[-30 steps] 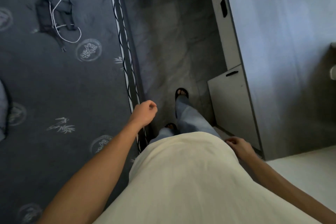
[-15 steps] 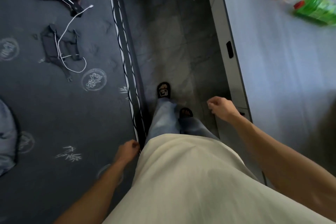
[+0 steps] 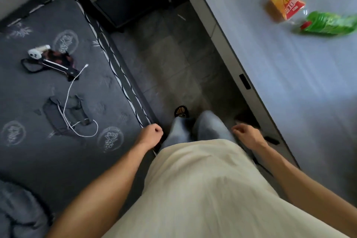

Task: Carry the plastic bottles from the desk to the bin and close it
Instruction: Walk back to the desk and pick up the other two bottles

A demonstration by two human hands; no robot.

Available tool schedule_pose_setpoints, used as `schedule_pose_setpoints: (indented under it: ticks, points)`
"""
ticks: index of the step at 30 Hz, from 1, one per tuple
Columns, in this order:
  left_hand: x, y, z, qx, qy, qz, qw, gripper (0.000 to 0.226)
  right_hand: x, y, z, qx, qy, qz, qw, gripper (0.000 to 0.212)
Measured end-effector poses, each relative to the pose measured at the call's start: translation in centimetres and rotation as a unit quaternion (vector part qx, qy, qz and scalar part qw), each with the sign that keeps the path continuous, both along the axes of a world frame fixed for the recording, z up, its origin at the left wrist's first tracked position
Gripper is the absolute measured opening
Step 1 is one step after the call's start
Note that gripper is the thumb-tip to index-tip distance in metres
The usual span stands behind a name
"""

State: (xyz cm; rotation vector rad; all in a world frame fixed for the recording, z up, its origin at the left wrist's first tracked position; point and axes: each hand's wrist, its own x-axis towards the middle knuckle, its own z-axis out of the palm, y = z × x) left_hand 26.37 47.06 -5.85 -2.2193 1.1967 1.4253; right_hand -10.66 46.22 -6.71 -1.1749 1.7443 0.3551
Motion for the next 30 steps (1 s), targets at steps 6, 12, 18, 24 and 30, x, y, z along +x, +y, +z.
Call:
schedule_pose_setpoints:
  ticks: [6,12,18,24,30]
  points:
    - [-3.7,-14.0,0.0,-0.059,0.02,-0.094,0.994,0.021,-1.9,2.1,0.1,0.062,0.017,-0.095,0.993,0.027]
    - [-7.6,-23.1,0.1,-0.063,0.028,-0.166,0.984,0.021,-3.5,-1.7,-0.4,0.072,0.002,-0.177,0.982,0.026]
    - [-7.8,-27.7,0.0,-0.015,0.008,-0.211,0.977,0.019,-4.6,-10.5,-0.1,-0.006,-0.012,-0.214,0.977,0.024]
    - [-6.0,-30.8,0.4,0.021,-0.022,-0.253,0.967,0.017,-5.2,-18.0,1.2,-0.069,-0.033,-0.277,0.958,0.021]
    - [-7.0,-37.2,0.4,0.035,-0.031,-0.314,0.948,0.019,-5.3,-21.0,1.6,-0.076,-0.021,-0.306,0.949,0.023]
